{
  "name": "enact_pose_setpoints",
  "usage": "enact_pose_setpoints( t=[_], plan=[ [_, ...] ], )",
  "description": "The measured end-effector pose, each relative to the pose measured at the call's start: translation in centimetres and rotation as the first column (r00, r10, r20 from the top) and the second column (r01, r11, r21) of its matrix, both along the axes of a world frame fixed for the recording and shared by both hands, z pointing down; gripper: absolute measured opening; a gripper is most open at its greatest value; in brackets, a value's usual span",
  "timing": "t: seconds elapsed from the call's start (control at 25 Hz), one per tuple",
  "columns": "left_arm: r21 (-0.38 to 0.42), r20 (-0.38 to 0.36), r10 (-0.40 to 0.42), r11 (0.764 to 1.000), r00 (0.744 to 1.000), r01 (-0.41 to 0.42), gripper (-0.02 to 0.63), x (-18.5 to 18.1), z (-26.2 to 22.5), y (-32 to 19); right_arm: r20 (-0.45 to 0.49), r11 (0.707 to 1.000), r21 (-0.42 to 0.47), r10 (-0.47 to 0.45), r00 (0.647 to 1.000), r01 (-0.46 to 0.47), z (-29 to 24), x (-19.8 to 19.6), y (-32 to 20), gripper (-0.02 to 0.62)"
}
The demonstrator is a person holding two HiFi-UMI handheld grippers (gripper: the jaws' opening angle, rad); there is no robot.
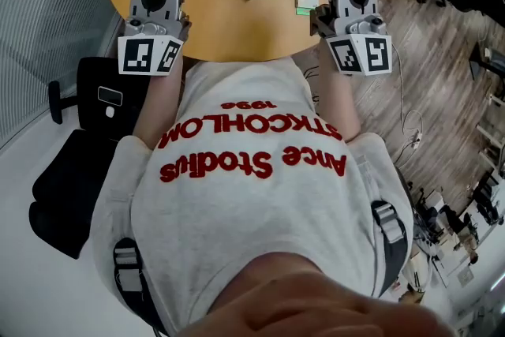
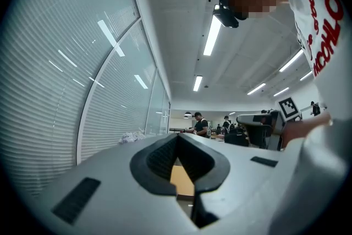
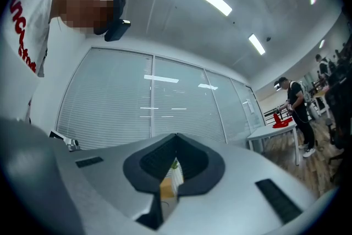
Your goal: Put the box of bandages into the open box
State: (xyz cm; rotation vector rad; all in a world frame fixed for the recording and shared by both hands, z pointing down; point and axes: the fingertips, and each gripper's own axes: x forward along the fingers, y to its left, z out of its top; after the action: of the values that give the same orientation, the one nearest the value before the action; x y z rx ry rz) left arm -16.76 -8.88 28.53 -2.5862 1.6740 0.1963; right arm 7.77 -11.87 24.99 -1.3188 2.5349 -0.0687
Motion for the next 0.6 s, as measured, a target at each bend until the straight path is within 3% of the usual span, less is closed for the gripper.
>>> enact_pose_setpoints(
  t=[0.6],
  plan=[
    [-0.015,-0.019,-0.069,0.998,0.997,0.069,0.006,0.7,0.3,-0.1,-0.017,0.997,0.013,-0.075,0.997,0.076,-1.0,0.2,-1.4,0.006]
  ],
)
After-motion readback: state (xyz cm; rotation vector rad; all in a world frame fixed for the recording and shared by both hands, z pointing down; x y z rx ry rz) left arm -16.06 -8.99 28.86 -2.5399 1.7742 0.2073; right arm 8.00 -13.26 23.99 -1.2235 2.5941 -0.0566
